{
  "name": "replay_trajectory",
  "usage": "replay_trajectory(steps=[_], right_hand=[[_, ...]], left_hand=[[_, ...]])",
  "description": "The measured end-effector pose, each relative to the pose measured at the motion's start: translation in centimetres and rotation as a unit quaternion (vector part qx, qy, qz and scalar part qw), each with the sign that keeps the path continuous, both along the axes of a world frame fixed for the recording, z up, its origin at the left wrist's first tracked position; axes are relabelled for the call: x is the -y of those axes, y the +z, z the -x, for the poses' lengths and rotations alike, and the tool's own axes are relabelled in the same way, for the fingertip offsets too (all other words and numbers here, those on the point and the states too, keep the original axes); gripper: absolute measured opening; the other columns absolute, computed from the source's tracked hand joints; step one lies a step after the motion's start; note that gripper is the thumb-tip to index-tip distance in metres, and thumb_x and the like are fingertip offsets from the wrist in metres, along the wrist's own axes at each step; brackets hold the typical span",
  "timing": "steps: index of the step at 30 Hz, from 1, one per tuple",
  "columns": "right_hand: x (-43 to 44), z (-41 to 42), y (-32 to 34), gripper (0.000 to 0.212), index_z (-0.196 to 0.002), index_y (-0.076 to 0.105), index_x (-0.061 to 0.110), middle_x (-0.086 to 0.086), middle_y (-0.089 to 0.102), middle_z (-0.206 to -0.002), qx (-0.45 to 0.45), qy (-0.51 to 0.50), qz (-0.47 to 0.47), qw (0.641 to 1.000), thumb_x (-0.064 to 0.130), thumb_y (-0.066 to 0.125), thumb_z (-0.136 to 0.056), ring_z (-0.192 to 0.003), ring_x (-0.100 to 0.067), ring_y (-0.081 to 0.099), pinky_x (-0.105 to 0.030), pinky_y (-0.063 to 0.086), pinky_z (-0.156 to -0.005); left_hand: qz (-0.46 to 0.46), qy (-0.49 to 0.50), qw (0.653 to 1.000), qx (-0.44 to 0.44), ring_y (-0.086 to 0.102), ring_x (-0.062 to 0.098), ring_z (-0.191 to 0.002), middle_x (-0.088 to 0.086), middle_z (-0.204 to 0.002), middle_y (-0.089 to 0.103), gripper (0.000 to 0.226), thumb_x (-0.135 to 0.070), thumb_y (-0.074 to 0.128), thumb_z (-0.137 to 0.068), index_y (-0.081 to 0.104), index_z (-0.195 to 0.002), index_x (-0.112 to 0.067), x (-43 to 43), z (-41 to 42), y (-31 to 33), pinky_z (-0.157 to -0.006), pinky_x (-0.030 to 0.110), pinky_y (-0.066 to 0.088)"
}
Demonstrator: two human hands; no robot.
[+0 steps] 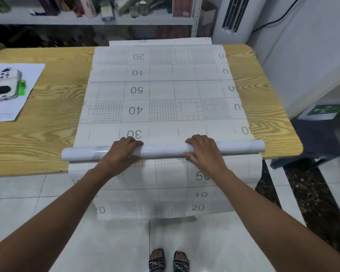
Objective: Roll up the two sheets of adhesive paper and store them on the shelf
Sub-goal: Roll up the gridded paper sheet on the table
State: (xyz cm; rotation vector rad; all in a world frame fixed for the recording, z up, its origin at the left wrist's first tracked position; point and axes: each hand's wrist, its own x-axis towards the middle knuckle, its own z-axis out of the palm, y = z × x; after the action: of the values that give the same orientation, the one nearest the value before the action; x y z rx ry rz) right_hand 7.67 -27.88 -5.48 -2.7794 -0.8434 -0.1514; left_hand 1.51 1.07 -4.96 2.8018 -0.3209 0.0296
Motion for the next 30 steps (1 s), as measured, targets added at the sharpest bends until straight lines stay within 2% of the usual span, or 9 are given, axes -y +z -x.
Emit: replay_trajectory(steps=[2,4,11,15,17,20,23,27,30], right_hand=[[0.03,-0.1,-0.26,0.043,-0.104,0.063,0.012,-0.005,0.06,-0.102,0.02,0.0,-0.004,1.0,0.047,0.064,-0.078,-0.086,-0.027,0.057,-0.038,0.047,-0.076],[0.06,-0.14,-0.43,0.048,-0.106,0.064,0.012,-0.007,0.06,-0.105,0.024,0.001,-0.004,1.0,0.045,0.073,-0.073,-0.088,-0.028,0.056,-0.039,0.047,-0.077],[0.15,-0.22,-0.43,0.061,-0.117,0.058,0.014,-0.004,0.059,-0.105,0.014,0.009,0.005,1.0,0.049,0.074,-0.069,-0.085,-0.025,0.055,-0.038,0.046,-0.075],[0.31,-0.4,-0.65,0.054,-0.106,0.059,0.012,-0.004,0.058,-0.099,0.016,0.016,-0.012,1.0,0.046,0.077,-0.068,-0.08,-0.025,0.054,-0.037,0.043,-0.071],[0.36,-0.47,-0.79,0.05,-0.102,0.06,0.012,-0.004,0.058,-0.096,0.019,0.021,-0.014,1.0,0.045,0.076,-0.069,-0.078,-0.025,0.053,-0.036,0.042,-0.069],[0.31,-0.56,-0.83,0.047,-0.102,0.061,0.012,-0.003,0.057,-0.097,0.02,0.019,-0.016,0.999,0.046,0.073,-0.072,-0.079,-0.024,0.053,-0.036,0.043,-0.07],[0.17,-0.47,-0.75,0.046,-0.103,0.062,0.011,-0.005,0.058,-0.1,0.017,0.02,-0.026,0.999,0.045,0.072,-0.074,-0.08,-0.025,0.054,-0.037,0.046,-0.071],[0.0,-0.26,-0.62,0.042,-0.1,0.064,0.011,-0.006,0.06,-0.103,0.019,0.012,-0.042,0.999,0.04,0.076,-0.072,-0.087,-0.029,0.055,-0.039,0.046,-0.076],[-0.1,-0.28,-0.44,0.037,-0.1,0.065,0.011,-0.006,0.06,-0.099,0.024,0.009,-0.018,1.0,0.038,0.074,-0.076,-0.086,-0.029,0.055,-0.041,0.046,-0.075]], left_hand=[[-0.001,0.0,1.0,0.004,0.054,0.032,-0.084,0.009,-0.096,0.061,0.045,-0.015,0.078,-0.071,0.06,-0.112,-0.008,0.0,0.09,-0.07,-0.071,0.035,0.036],[-0.004,0.007,1.0,0.002,0.054,0.032,-0.092,0.008,-0.103,0.061,0.045,-0.017,0.074,-0.076,0.058,-0.117,-0.009,-0.02,0.16,-0.15,-0.075,0.037,0.037],[0.017,0.019,0.999,-0.037,0.049,0.03,-0.106,0.007,-0.118,0.058,0.041,-0.02,0.061,-0.087,0.051,-0.126,-0.01,0.12,0.41,-0.17,-0.087,0.037,0.034],[-0.005,0.018,0.998,-0.054,0.051,0.027,-0.107,0.004,-0.122,0.056,0.053,-0.048,0.039,-0.086,0.049,-0.126,-0.015,-0.02,0.28,-0.4,-0.087,0.034,0.033],[-0.007,0.017,0.999,-0.042,0.051,0.025,-0.105,0.004,-0.123,0.054,0.056,-0.052,0.034,-0.083,0.049,-0.123,-0.017,0.08,0.34,-0.39,-0.084,0.031,0.032],[-0.007,0.005,1.0,0.006,0.047,0.022,-0.1,0.008,-0.116,0.055,0.045,-0.04,0.06,-0.08,0.049,-0.117,-0.018,0.2,0.47,-0.37,-0.079,0.034,0.038],[0.006,0.002,0.999,0.034,0.042,0.019,-0.093,0.014,-0.108,0.055,0.054,-0.026,0.079,-0.07,0.048,-0.113,-0.017,0.38,0.55,-0.31,-0.073,0.039,0.045],[0.018,0.022,0.999,0.018,0.049,0.028,-0.089,0.013,-0.102,0.051,0.06,-0.021,0.084,-0.063,0.045,-0.109,-0.021,0.54,0.72,0.15,-0.072,0.041,0.044],[0.007,0.023,1.0,0.007,0.05,0.03,-0.086,0.012,-0.101,0.053,0.064,-0.02,0.085,-0.061,0.042,-0.108,-0.024,0.57,0.43,0.24,-0.071,0.037,0.039]])
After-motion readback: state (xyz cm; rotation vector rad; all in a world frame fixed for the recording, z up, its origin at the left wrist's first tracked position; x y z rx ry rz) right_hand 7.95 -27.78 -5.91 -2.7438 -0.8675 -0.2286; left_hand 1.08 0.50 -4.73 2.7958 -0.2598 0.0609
